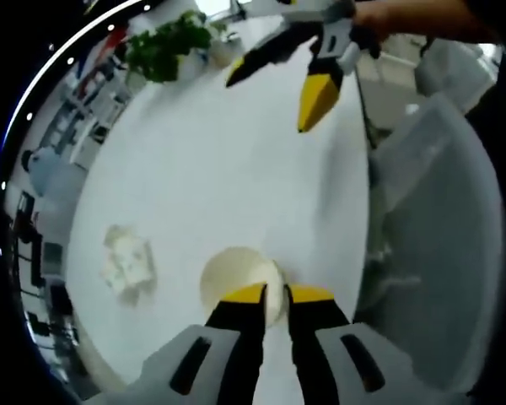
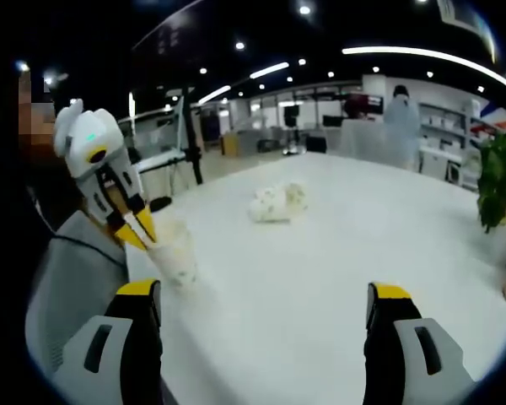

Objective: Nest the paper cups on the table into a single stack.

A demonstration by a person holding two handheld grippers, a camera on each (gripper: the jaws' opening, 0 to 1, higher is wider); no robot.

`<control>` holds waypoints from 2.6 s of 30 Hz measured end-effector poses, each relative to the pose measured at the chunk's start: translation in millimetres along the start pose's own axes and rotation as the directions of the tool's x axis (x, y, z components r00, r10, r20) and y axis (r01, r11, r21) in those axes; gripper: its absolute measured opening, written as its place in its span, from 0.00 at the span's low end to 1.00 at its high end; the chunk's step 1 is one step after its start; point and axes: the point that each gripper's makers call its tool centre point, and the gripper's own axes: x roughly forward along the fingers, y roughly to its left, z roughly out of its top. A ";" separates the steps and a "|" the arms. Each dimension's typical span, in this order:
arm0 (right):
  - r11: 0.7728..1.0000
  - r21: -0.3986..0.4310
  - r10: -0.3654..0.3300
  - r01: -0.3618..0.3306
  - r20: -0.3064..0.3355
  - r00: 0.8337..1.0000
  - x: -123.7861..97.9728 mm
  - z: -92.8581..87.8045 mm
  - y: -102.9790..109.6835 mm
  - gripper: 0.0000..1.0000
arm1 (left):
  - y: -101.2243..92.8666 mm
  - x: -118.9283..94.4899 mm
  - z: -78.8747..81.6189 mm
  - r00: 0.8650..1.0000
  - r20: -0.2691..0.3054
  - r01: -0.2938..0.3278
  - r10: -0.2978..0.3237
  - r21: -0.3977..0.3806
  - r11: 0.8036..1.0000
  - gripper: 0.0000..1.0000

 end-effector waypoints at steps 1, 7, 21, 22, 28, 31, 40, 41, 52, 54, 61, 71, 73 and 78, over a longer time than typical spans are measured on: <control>1.000 0.001 0.000 0.000 -0.001 1.000 -0.4 -0.2 0.6 1.00 | 1.3 -1.4 2.1 1.000 0.013 -0.002 0.002 -0.010 1.000 0.13; 1.000 0.002 -0.005 0.005 -0.001 1.000 -1.6 -1.5 -1.4 1.00 | 3.9 -10.7 17.3 0.994 0.109 0.023 -0.013 -0.084 0.996 0.37; 1.000 0.009 -0.023 0.023 0.015 1.000 -5.3 7.2 -9.3 1.00 | 48.5 -49.8 37.7 0.946 0.307 0.005 0.099 -0.322 0.947 0.74; 1.000 0.010 -0.024 0.024 0.015 1.000 -5.4 7.7 -9.6 1.00 | 53.6 -52.2 38.5 0.938 0.327 0.006 0.117 -0.352 0.936 0.79; 0.999 0.015 -0.032 0.031 0.024 0.999 -7.0 11.7 -12.9 1.00 | 80.1 -66.3 22.4 0.901 0.398 0.016 0.174 -0.431 0.902 0.88; 0.999 0.012 -0.036 0.035 0.024 0.999 -7.5 12.3 -12.8 1.00 | 91.8 -71.8 9.6 0.883 0.420 0.016 0.208 -0.471 0.882 0.90; 0.999 0.003 -0.045 0.045 0.019 0.999 -8.6 13.0 -14.2 1.00 | 113.5 -80.4 -25.5 0.836 0.454 -0.015 0.309 -0.543 0.839 1.00; 0.999 0.002 -0.045 0.045 0.018 0.999 -8.5 13.0 -14.4 1.00 | 114.5 -80.2 -28.7 0.834 0.452 -0.020 0.317 -0.548 0.836 1.00; 0.998 -0.014 -0.064 0.065 0.031 0.997 -4.3 16.7 -19.0 1.00 | 121.3 -79.1 -71.5 0.791 0.461 -0.054 0.403 -0.604 0.795 1.00; 0.998 -0.011 -0.069 0.069 0.033 0.997 -3.5 17.9 -19.8 1.00 | 120.8 -77.6 -81.3 0.791 0.457 -0.055 0.407 -0.609 0.791 1.00; 0.995 0.000 -0.099 0.099 0.051 0.994 2.1 25.5 -23.4 1.00 | 128.2 -75.2 -108.3 0.770 0.464 -0.045 0.438 -0.645 0.763 1.00; 0.991 0.023 -0.133 0.133 0.028 0.991 9.8 22.0 -26.8 1.00 | 135.6 -58.0 -127.3 0.777 0.459 -0.026 0.432 -0.661 0.750 1.00; 0.990 0.024 -0.138 0.137 0.023 0.990 10.4 20.5 -28.2 1.00 | 140.0 -52.6 -126.9 0.780 0.458 -0.024 0.427 -0.660 0.751 1.00; 0.989 0.027 -0.146 0.146 0.011 0.989 10.3 18.2 -30.7 1.00 | 146.1 -45.4 -117.2 0.784 0.472 -0.004 0.402 -0.644 0.765 1.00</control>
